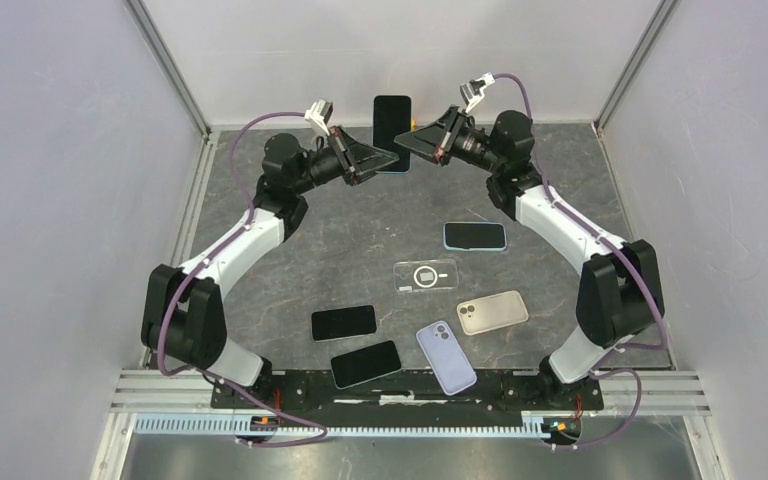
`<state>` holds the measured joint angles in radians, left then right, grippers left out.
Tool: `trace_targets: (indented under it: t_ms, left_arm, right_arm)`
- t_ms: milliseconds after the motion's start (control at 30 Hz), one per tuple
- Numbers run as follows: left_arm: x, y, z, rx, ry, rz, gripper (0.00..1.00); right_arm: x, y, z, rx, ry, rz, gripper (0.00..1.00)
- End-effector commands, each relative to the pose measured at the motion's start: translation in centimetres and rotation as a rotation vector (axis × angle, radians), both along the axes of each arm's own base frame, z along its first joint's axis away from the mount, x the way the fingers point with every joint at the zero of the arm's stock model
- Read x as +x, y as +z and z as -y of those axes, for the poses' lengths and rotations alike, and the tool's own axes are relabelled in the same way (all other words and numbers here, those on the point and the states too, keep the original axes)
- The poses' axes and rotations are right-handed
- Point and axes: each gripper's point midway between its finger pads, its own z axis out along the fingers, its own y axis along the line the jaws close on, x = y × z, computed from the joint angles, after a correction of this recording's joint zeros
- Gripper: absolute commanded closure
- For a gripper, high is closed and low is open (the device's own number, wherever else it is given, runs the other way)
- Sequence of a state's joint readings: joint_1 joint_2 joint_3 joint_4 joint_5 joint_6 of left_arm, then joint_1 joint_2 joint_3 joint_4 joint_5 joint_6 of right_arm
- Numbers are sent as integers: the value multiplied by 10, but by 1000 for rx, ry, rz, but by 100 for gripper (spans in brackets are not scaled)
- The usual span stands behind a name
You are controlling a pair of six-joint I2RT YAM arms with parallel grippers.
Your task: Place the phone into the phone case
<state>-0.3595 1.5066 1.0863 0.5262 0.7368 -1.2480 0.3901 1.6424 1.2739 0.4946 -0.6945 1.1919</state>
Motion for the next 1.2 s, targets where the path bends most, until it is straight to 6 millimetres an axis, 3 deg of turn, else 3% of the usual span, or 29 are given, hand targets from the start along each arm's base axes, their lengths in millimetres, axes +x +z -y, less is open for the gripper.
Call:
trace_targets:
  t_ms: [0,100,167,333,567,767,933,1167]
  left_arm:
    - [-10,28,7,-22,-43,83,98]
    - [-15,24,6,66,-57,103,98]
    - [-22,20,4,170,-83,157,98]
    - [-48,4,-16,442,-164,288,98]
    - [-80,-49,-64,831,-276,435,98]
    - [-112,-78,-82,931,-460,586,98]
    - [-134,-85,-78,898,-565,686,98]
    - [-153,-91,-82,900,-647,889,98]
  right_arm:
    - [-14,33,6,25,17,154,91]
    - [-15,22,11,-37,14,170,60]
    - [-17,14,19,-93,11,191,46]
    - [-25,3,47,-245,10,307,24]
    - [-52,-1,75,-388,91,514,15]
    - [-83,-11,75,-404,195,591,14]
    - [-116,-19,54,-349,371,624,15]
    - [-153,-50,6,-369,587,597,21]
